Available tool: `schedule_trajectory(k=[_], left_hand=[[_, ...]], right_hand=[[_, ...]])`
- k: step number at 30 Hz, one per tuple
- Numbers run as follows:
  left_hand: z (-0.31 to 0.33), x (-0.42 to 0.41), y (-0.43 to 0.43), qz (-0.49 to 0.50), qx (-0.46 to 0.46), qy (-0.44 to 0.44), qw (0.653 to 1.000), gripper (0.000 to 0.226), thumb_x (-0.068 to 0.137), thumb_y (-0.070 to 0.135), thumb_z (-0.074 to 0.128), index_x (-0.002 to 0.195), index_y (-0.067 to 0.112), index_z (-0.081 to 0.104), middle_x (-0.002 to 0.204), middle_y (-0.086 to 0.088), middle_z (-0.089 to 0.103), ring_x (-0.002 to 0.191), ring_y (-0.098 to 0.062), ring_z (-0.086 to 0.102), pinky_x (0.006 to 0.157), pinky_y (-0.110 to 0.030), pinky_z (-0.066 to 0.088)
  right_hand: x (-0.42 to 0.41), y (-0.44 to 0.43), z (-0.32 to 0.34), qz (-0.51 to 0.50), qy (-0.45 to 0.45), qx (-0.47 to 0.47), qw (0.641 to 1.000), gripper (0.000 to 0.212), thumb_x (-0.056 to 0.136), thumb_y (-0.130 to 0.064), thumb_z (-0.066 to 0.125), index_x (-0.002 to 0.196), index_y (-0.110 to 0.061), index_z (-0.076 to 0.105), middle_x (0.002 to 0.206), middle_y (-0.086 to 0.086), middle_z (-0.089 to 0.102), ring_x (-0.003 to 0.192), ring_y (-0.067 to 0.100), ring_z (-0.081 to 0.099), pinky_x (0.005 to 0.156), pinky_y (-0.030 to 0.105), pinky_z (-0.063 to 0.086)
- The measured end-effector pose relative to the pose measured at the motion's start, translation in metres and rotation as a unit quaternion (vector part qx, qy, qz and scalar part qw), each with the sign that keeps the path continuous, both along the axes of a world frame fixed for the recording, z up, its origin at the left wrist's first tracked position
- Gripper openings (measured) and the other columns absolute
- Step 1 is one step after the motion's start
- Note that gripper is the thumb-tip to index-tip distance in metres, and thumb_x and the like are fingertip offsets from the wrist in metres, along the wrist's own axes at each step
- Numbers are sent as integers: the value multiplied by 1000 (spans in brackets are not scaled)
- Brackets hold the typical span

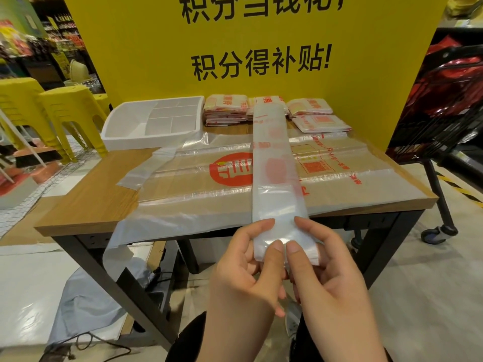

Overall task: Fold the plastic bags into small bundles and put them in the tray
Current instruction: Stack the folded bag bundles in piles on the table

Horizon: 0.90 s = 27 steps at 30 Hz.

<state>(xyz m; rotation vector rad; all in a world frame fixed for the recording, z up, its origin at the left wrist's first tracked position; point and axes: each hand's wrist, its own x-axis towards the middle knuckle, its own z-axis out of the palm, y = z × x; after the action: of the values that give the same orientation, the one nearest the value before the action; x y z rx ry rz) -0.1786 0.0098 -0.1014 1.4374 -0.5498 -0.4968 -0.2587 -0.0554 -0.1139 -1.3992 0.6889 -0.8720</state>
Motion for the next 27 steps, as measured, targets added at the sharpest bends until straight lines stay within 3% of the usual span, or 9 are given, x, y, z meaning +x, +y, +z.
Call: schedule_trajectory(k=[3, 7, 10, 14, 17, 19, 22, 24, 27], left_hand=[[1, 0, -2, 9, -12, 34, 999, 29, 93, 11, 66, 113, 31, 66, 63, -3, 66, 40, -14, 51, 35, -25, 43], [7, 2, -1, 3, -18, 62, 998, 31, 93, 8, 65, 119, 25, 65, 56, -3, 64, 37, -12, 48, 34, -24, 43], [10, 1, 1, -5, -13, 63, 998, 33, 92, 9, 66, 121, 25, 65, 55, -4, 63, 38, -13, 49, 36, -25, 45], [11, 0, 2, -8, -6, 57, 998, 35, 91, 9, 67, 121, 26, 65, 54, -5, 62, 38, -13, 50, 37, -26, 47], [14, 2, 9, -44, 17, 40, 998, 41, 87, 20, 72, 125, 34, 63, 63, -10, 68, 47, -25, 58, 43, -33, 54], [15, 11, 22, -122, 56, -20, 991, 56, 80, 39, 80, 130, 49, 56, 87, -3, 73, 67, -26, 67, 54, -35, 58], [16, 33, 43, -137, 143, -267, 943, 83, 67, 54, 83, 135, 69, 37, 116, 23, 56, 92, -9, 62, 63, -19, 51], [17, 43, 44, -82, 158, -438, 881, 79, 77, 37, 79, 136, 66, 37, 131, 34, 41, 104, -3, 58, 65, -14, 50], [16, 50, 33, -4, 132, -558, 819, 62, 82, 13, 73, 133, 42, 56, 147, 17, 41, 119, -10, 54, 75, -32, 56]], right_hand=[[-1, -3, 0, 5, 4, 6, 1000, 37, 77, -48, 60, 114, -55, 60, 89, -9, 74, 69, 12, 68, 67, 36, 51], [-5, -7, 2, 14, 7, 2, 1000, 37, 86, -40, 56, 122, -51, 57, 73, 4, 67, 61, 11, 59, 70, 36, 48], [-7, -6, 6, 16, 25, -18, 999, 37, 92, -34, 56, 124, -52, 54, 75, -1, 68, 62, 9, 60, 68, 32, 51], [-7, -3, 5, 8, 29, -32, 999, 41, 88, -36, 57, 125, -52, 55, 80, -4, 71, 65, 9, 64, 71, 36, 52], [-9, -1, 7, 10, 17, -17, 1000, 39, 82, -40, 58, 119, -52, 62, 79, -4, 72, 65, 7, 64, 69, 32, 51], [-14, -2, 13, 18, 7, 6, 1000, 37, 79, -42, 59, 113, -52, 67, 69, 1, 68, 57, 9, 58, 60, 30, 51], [-26, -5, 26, 30, -6, 47, 998, 39, 75, -35, 61, 112, -42, 71, 60, 7, 62, 50, 15, 55, 52, 23, 49], [-33, -4, 35, 48, -19, 70, 996, 39, 74, -27, 63, 111, -36, 73, 58, 12, 60, 46, 20, 52, 48, 22, 48], [-40, 4, 47, 65, -32, 96, 993, 35, 72, -19, 65, 101, -31, 79, 56, 20, 58, 41, 25, 48, 42, 23, 46]])
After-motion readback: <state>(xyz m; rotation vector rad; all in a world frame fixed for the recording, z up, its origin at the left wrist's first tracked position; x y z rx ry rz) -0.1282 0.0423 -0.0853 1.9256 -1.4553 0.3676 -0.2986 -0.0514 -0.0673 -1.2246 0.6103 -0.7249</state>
